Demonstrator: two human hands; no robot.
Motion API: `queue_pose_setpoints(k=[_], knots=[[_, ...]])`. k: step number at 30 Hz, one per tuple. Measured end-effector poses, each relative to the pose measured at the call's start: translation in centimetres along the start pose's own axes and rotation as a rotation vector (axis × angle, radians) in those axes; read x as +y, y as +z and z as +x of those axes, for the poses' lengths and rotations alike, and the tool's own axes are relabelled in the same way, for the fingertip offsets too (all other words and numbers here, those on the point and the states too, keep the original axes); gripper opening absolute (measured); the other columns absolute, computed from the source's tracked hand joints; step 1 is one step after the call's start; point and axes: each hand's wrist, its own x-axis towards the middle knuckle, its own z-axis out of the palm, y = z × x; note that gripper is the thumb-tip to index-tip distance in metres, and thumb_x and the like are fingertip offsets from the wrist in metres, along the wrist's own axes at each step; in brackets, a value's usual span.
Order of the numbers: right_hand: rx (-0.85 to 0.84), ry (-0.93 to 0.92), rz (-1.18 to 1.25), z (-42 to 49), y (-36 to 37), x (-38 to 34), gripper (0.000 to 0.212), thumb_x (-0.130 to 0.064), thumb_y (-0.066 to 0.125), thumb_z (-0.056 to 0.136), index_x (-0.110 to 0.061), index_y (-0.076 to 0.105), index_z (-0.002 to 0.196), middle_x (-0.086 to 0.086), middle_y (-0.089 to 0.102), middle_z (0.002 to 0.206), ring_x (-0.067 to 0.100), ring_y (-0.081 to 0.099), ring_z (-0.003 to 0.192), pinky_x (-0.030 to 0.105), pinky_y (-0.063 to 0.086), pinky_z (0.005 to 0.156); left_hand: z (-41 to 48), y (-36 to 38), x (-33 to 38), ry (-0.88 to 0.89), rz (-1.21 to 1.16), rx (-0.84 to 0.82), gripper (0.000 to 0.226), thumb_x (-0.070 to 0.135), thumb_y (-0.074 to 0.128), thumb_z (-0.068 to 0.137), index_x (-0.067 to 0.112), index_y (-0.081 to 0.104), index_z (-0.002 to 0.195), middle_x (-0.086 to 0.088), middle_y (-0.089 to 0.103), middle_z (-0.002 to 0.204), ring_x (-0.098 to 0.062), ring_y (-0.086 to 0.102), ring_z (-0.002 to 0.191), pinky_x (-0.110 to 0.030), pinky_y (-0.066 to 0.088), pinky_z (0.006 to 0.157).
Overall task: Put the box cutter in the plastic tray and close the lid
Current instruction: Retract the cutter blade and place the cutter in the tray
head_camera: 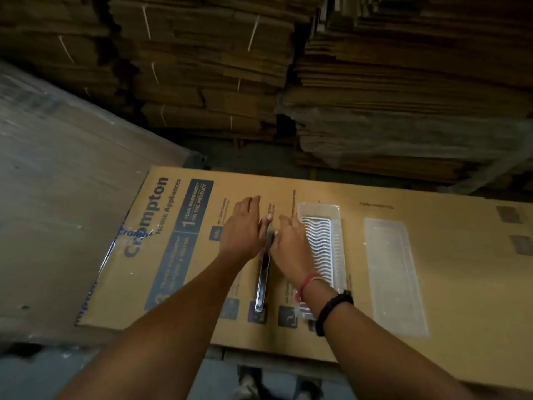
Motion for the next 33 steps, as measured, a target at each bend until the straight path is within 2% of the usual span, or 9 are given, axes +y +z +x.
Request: queue_pose_setpoints(k=[3, 7, 13, 16, 20, 24, 27, 30, 33], knots=[[-0.020, 0.118, 0.120, 0.1, 2.7, -0.5, 0.027, -0.013, 0.044, 0.091, -0.007, 0.058, 0.114, 0.016, 0.063, 0.109, 0.033, 0.058, 0.100, 0.043, 0.052, 0.081, -0.2, 1.3, -1.1, -0.057, -0.151, 0.024, 0.047, 0.044, 0.033, 0.100, 0.014, 0.045, 0.134, -0.014, 0.057, 0.132, -0.030, 0.057, 0.116, -0.046, 0.053, 0.088], [-0.121, 0.339, 0.220, -0.2, 5.4, -0.5, 0.016, -0.017, 0.047, 0.090, -0.009, 0.059, 0.096, 0.014, 0.064, 0.099, 0.031, 0.062, 0.083, 0.036, 0.050, 0.065, -1.0, 3.8, -2.6, -0.077, -0.268, 0.007, 0.040, 0.041, 0.032, 0.098, 0.011, 0.058, 0.103, -0.013, 0.066, 0.097, -0.031, 0.063, 0.085, -0.040, 0.052, 0.067], [-0.163, 0.483, 0.135, -1.1, 7.1, 0.7, 0.018, -0.010, 0.050, 0.086, -0.006, 0.058, 0.101, 0.018, 0.059, 0.107, 0.038, 0.058, 0.096, 0.042, 0.050, 0.077, -2.2, 6.7, -3.6, -0.293, -0.432, -0.042, 0.033, 0.032, 0.041, 0.101, 0.012, 0.053, 0.079, -0.011, 0.061, 0.073, -0.033, 0.063, 0.071, -0.032, 0.040, 0.058], [-0.146, 0.504, 0.088, -1.3, 7.9, 1.1, 0.018, -0.008, 0.050, 0.086, -0.005, 0.058, 0.102, 0.017, 0.058, 0.109, 0.038, 0.056, 0.099, 0.042, 0.049, 0.078, -2.5, 7.9, -4.0, -0.372, -0.472, -0.059, 0.034, 0.029, 0.045, 0.100, 0.005, 0.060, 0.080, -0.015, 0.065, 0.074, -0.034, 0.064, 0.073, -0.033, 0.042, 0.060], [-0.079, 0.521, 0.115, -1.1, 9.3, 1.5, 0.012, -0.007, 0.051, 0.086, -0.005, 0.059, 0.094, 0.018, 0.066, 0.097, 0.038, 0.063, 0.090, 0.041, 0.055, 0.070, -2.2, 9.2, -4.2, -0.442, -0.472, -0.108, 0.033, 0.025, 0.049, 0.095, 0.002, 0.064, 0.077, -0.019, 0.069, 0.075, -0.034, 0.065, 0.073, -0.037, 0.049, 0.061], [0.036, 0.594, 0.204, -1.1, 9.8, 1.9, 0.017, -0.008, 0.053, 0.090, -0.005, 0.064, 0.103, 0.016, 0.068, 0.105, 0.033, 0.064, 0.093, 0.029, 0.045, 0.066, -1.9, 9.7, -4.2, -0.493, -0.524, -0.147, 0.022, 0.015, 0.056, 0.089, 0.004, 0.075, 0.089, -0.013, 0.075, 0.088, -0.027, 0.069, 0.084, -0.028, 0.049, 0.072], [0.101, 0.655, 0.268, -1.1, 10.4, 2.2, 0.020, -0.014, 0.055, 0.091, -0.006, 0.067, 0.105, 0.014, 0.070, 0.107, 0.031, 0.064, 0.092, 0.026, 0.041, 0.068, -1.4, 10.0, -4.4, -0.560, -0.581, -0.173, 0.020, 0.010, 0.057, 0.087, 0.003, 0.076, 0.088, -0.015, 0.076, 0.092, -0.028, 0.069, 0.087, -0.032, 0.053, 0.076], [0.143, 0.716, 0.397, -0.9, 11.0, 2.4, 0.013, -0.013, 0.057, 0.091, -0.009, 0.068, 0.087, 0.014, 0.071, 0.095, 0.028, 0.063, 0.081, 0.027, 0.044, 0.065, -1.0, 10.3, -4.6, -0.633, -0.632, -0.191, 0.018, 0.009, 0.060, 0.087, 0.001, 0.076, 0.087, -0.016, 0.075, 0.094, -0.029, 0.069, 0.089, -0.036, 0.055, 0.079], [0.160, 0.721, 0.450, -0.8, 11.4, 2.6, 0.016, -0.013, 0.059, 0.090, -0.010, 0.071, 0.081, 0.012, 0.073, 0.085, 0.027, 0.066, 0.078, 0.029, 0.049, 0.064, -0.7, 10.3, -4.8, -0.686, -0.691, -0.215, 0.017, 0.012, 0.063, 0.086, 0.000, 0.075, 0.083, -0.019, 0.074, 0.089, -0.029, 0.067, 0.081, -0.037, 0.054, 0.075]])
